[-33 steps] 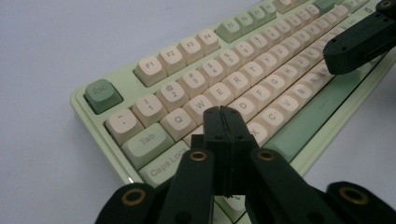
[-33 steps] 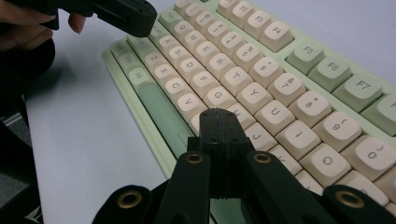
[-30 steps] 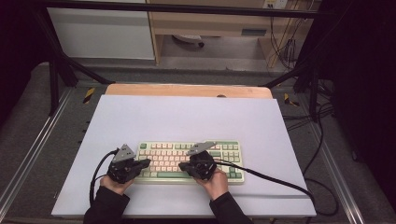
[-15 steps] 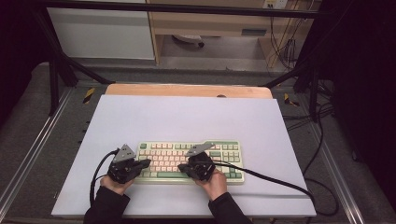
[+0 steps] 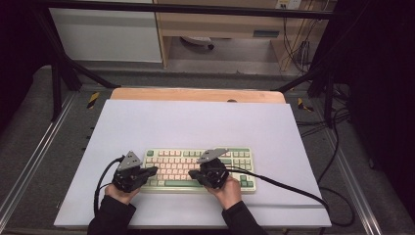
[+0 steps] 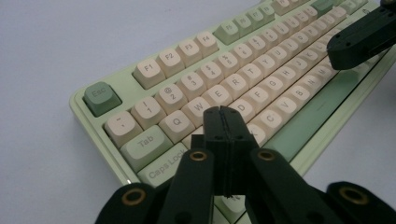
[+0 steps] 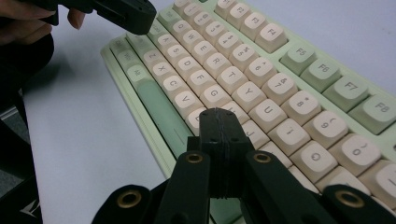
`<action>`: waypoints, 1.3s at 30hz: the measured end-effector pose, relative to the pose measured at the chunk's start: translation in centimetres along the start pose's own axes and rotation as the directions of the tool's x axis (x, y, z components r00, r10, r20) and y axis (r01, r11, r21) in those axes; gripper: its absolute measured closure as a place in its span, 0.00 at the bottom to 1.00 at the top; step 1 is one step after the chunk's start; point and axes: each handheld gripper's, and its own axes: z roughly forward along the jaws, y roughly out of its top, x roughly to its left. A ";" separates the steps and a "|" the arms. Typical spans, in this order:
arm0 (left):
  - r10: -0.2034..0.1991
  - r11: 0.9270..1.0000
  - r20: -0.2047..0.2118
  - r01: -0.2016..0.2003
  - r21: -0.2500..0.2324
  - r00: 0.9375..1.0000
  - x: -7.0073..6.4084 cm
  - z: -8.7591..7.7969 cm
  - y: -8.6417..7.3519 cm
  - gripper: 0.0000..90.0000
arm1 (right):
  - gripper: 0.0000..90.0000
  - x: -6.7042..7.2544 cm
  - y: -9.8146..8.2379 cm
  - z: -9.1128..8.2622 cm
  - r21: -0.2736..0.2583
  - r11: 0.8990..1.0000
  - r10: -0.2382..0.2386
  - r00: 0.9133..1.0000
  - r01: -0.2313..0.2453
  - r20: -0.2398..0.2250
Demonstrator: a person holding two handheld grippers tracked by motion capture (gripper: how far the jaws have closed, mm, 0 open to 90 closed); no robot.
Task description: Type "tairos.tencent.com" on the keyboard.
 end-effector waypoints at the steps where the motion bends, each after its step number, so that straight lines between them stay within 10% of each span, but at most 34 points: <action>1: 0.000 1.000 0.000 0.000 0.000 1.000 0.0 0.0 0.0 1.00 | 1.00 0.0 0.0 -0.2 0.000 1.000 -0.002 1.000 0.002 0.003; 39: 0.059 0.998 0.055 -0.061 0.028 0.997 -2.7 2.1 1.1 1.00 | 1.00 -2.8 -3.1 -4.3 -0.039 0.997 0.074 0.996 -0.073 0.046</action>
